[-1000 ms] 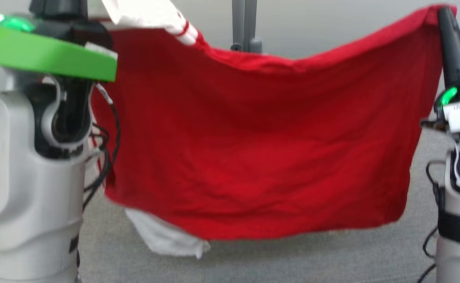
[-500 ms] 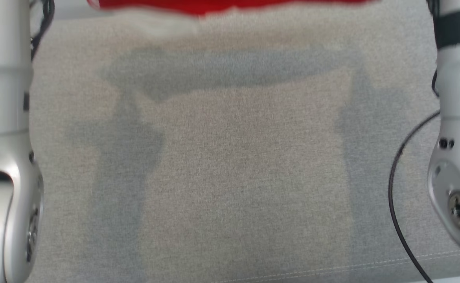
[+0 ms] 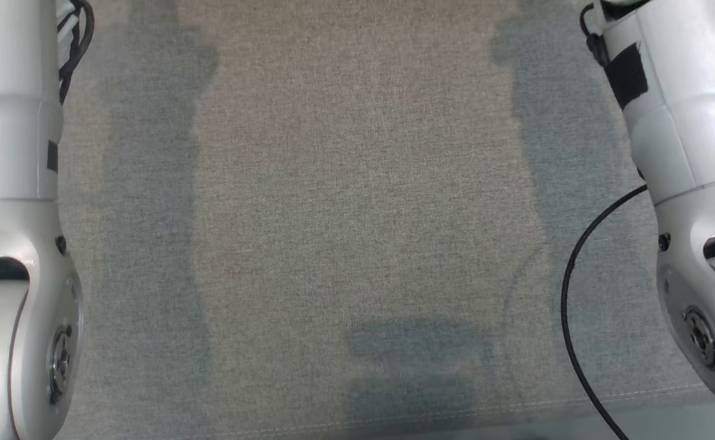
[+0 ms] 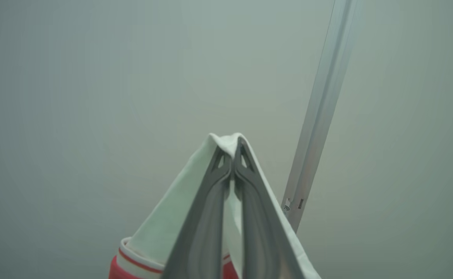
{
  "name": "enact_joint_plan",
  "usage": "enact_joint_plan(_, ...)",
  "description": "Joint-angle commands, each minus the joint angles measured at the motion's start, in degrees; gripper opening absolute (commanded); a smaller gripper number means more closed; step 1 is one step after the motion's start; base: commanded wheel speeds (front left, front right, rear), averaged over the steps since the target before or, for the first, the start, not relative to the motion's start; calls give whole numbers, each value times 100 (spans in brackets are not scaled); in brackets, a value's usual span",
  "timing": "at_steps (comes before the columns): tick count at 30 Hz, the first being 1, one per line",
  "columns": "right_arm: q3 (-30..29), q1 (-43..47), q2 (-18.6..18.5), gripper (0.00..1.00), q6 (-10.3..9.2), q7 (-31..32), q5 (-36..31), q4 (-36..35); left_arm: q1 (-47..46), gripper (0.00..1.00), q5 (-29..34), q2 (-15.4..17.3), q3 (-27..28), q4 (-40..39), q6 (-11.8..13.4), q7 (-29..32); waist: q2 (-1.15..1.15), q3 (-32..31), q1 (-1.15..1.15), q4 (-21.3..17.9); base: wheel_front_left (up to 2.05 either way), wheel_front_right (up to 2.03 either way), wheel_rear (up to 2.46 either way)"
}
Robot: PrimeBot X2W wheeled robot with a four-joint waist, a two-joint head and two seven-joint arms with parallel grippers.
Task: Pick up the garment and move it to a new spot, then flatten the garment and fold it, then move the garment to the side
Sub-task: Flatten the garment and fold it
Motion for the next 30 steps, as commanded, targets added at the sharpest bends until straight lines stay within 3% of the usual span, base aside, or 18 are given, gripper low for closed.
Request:
enact_joint_plan(1,107,113,-23,0,1,-36,97,-31,149,0,26,54,73,-117,-93,-24,69,508,-1,57,0,0,0)
enact_joint_plan(8,510,739,-217,0,1,-62,615,-521,845,0,-36,12,423,-763,-462,-21,69,502,-1,122,0,0,0)
enact_joint_plan(11,813,1311,-582,0,0,-58,1102,-1042,1553,0,-370,-56,363,-1444,-538,-21,69,306,-1,199,0,0,0)
enact_joint_plan(22,1311,3527,-1244,0,1,-45,1903,-2024,4918,0,-1384,212,-125,-2942,-545,-16,69,-525,-1,442,0,0,0)
enact_joint_plan(30,1049,5353,-1103,0,1,-51,1901,-2817,6951,0,-1571,-58,122,-3501,-432,-16,69,-1156,-1,535,0,0,0)
